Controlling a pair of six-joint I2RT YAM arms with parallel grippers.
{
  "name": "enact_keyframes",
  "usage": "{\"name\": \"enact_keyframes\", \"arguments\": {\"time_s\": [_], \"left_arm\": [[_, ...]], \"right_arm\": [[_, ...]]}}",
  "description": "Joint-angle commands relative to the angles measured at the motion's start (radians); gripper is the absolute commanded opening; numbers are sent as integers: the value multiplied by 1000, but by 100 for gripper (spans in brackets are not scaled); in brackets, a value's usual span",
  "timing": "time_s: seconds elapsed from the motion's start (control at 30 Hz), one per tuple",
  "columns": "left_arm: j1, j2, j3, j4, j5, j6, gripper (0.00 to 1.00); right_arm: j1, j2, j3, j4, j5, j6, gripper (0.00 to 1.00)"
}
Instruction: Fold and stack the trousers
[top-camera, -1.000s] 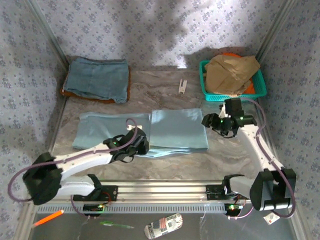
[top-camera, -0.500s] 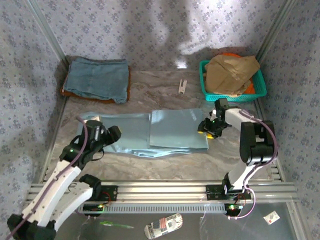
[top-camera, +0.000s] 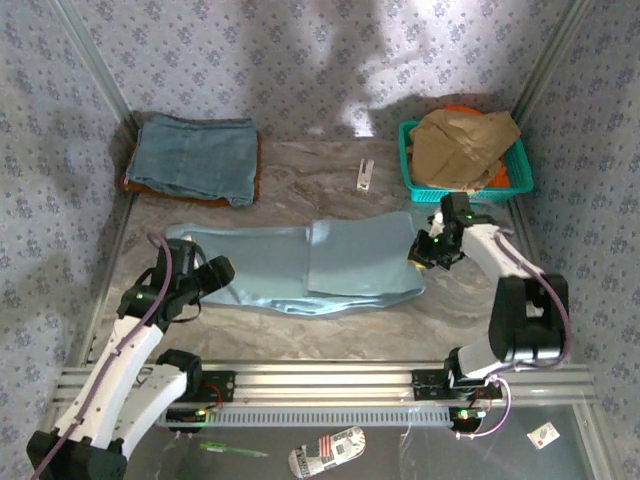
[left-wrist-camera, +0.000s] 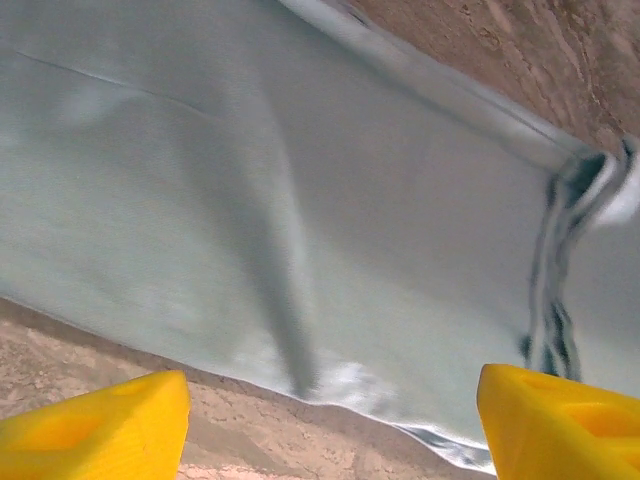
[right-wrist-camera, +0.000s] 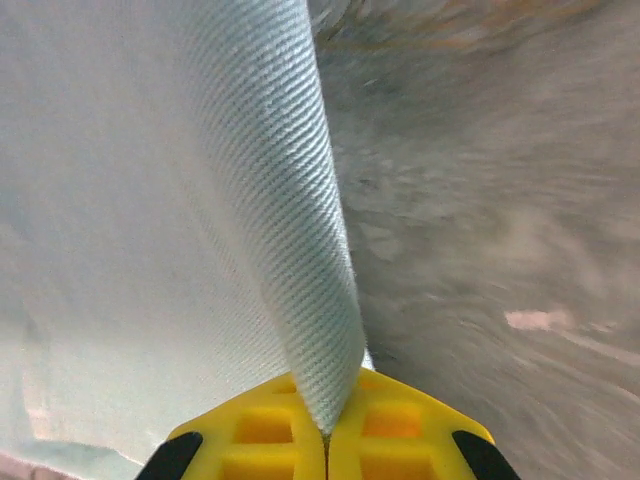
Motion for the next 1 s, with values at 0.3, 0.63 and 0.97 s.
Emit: {"name": "enact_keyframes", "arguments": {"time_s": [0.3,0.63,0.97], "left_arm": [[-107,90,18,50,-157,-125,76],[-98,376,-69,269,-153,-113,23],[-114,638,-97,460,-36,-79,0]], "right_arm": [[-35,-54,482,-450,521,-21,0],[374,51,723,-517,498,97,0],[773,309,982,-479,528,289,0]]}}
